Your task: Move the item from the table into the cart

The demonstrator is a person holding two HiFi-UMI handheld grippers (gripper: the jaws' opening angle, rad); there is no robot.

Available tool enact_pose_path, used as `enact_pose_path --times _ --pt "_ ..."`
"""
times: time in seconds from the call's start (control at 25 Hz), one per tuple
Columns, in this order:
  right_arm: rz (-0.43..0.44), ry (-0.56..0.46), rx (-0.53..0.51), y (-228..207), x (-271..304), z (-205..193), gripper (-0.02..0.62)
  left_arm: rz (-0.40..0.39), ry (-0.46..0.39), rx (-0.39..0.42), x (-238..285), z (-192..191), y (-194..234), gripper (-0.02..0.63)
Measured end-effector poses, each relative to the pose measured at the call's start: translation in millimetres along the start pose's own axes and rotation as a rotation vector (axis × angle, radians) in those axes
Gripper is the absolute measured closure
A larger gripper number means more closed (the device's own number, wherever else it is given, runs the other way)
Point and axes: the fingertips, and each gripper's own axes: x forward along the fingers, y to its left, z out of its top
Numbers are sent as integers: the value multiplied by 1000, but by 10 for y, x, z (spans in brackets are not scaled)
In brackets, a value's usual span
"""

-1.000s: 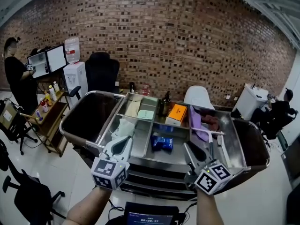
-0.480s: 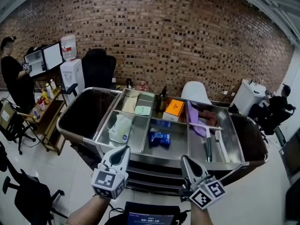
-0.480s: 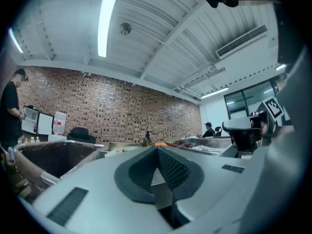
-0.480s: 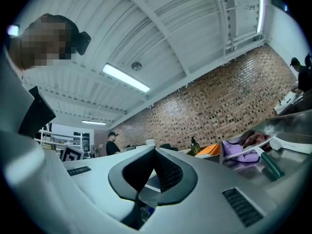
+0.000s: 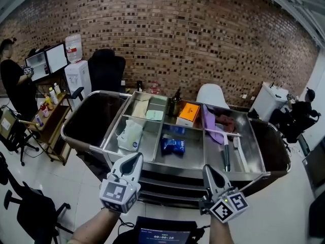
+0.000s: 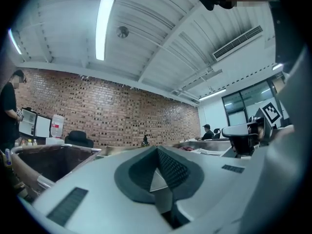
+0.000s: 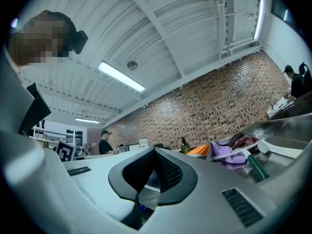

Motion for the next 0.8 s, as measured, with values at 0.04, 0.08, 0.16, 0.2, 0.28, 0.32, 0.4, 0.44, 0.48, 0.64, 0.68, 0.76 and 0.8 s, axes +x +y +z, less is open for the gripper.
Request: enact_pose_path --times 0.04,0.08,0.16,0.2,0.28,0.32,0.4,0.44,0.48,0.64,0.68,0.76,0.8 --pt "-1 3 -8 -5 -4 -6 592 -2 1 1 5 -6 -13 590" --pt "-4 6 -18 -14 -9 -16 592 -4 3 3 12 -19 -25 589" --pt "-18 12 -37 -39 -27 -41 592 -5 6 3 24 -49 -42 589" --pt "-26 16 -44 -51 -39 -57 592 -3 8 2 23 -63 -45 589" --pt "-36 24 -43 -59 -60 -87 592 2 15 0 6 -91 -42 589" --pt "-39 26 -38 -59 -70 -95 592 3 19 0 -5 -104 -39 589" --pt "-40 27 -34 -58 -84 -103 592 5 25 -2 -15 -133 -40 589" --pt "-40 28 -37 -56 -88 -108 592 6 28 -3 -16 -148 -42 589" --pt "-39 30 -40 -53 -90 -116 592 7 31 -4 -19 -163 -42 589" --pt "-37 33 -44 -36 -84 -126 592 14 35 -9 -27 -185 -17 589" --pt "-37 32 -45 -32 -78 -125 592 15 34 -8 -26 -183 -10 589" --pt "-37 31 -50 -24 -63 -124 592 17 31 -2 -20 -175 3 589" --pt "-35 31 -52 -18 -56 -125 592 18 30 2 -18 -168 7 589"
